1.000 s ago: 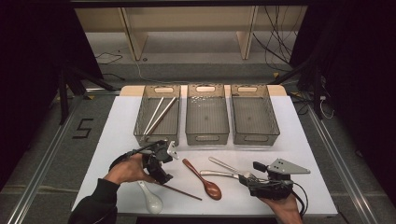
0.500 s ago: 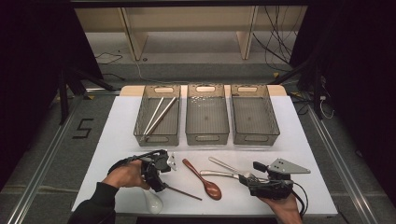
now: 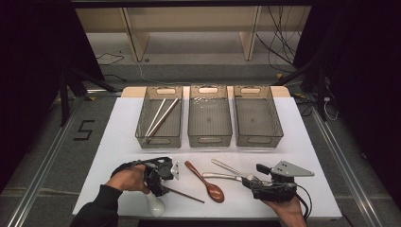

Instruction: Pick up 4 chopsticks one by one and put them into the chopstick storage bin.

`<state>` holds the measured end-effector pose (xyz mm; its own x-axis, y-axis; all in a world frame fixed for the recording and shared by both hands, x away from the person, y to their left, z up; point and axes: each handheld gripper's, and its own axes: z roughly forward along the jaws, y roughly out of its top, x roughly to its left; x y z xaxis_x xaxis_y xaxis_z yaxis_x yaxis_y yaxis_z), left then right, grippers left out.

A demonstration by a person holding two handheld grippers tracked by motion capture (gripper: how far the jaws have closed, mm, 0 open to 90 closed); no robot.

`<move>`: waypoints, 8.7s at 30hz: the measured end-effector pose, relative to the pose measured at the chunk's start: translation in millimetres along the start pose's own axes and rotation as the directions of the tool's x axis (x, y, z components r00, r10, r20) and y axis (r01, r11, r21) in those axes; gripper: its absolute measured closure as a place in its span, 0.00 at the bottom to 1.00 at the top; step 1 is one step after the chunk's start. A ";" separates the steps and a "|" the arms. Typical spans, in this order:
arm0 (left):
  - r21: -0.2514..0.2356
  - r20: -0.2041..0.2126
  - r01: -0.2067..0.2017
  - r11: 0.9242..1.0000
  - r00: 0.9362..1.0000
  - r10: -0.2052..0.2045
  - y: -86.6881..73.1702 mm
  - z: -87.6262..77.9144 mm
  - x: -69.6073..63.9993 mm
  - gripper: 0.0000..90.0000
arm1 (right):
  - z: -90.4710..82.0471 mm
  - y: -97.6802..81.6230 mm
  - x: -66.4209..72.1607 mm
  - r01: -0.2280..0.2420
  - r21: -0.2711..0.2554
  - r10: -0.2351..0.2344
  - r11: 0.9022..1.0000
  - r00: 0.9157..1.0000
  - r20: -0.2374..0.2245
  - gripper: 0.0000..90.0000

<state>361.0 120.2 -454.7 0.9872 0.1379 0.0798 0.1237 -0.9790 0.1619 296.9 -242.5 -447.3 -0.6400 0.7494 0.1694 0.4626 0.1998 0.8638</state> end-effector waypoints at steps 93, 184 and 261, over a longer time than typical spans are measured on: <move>-0.067 -0.024 -0.023 0.997 0.999 0.022 -18.6 -15.3 24.8 0.94 | -0.2 0.4 0.2 0.008 0.010 -0.008 1.000 1.000 0.009 0.27; -0.555 -0.129 0.575 0.601 0.655 -0.745 -24.2 -68.0 171.7 0.94 | 1.5 -0.5 -1.1 0.000 0.013 0.000 1.000 1.000 0.003 0.27; -0.450 -0.091 0.617 0.646 0.687 -0.720 -71.2 -55.4 45.6 0.24 | 0.8 -0.2 -0.6 0.003 0.011 -0.003 1.000 1.000 0.003 0.27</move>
<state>391.6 204.5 -408.1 0.5804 0.8139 0.0278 0.6439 -0.4796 0.5962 297.7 -242.5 -447.9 -0.6395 0.7509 0.1649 0.4673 0.2094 0.8589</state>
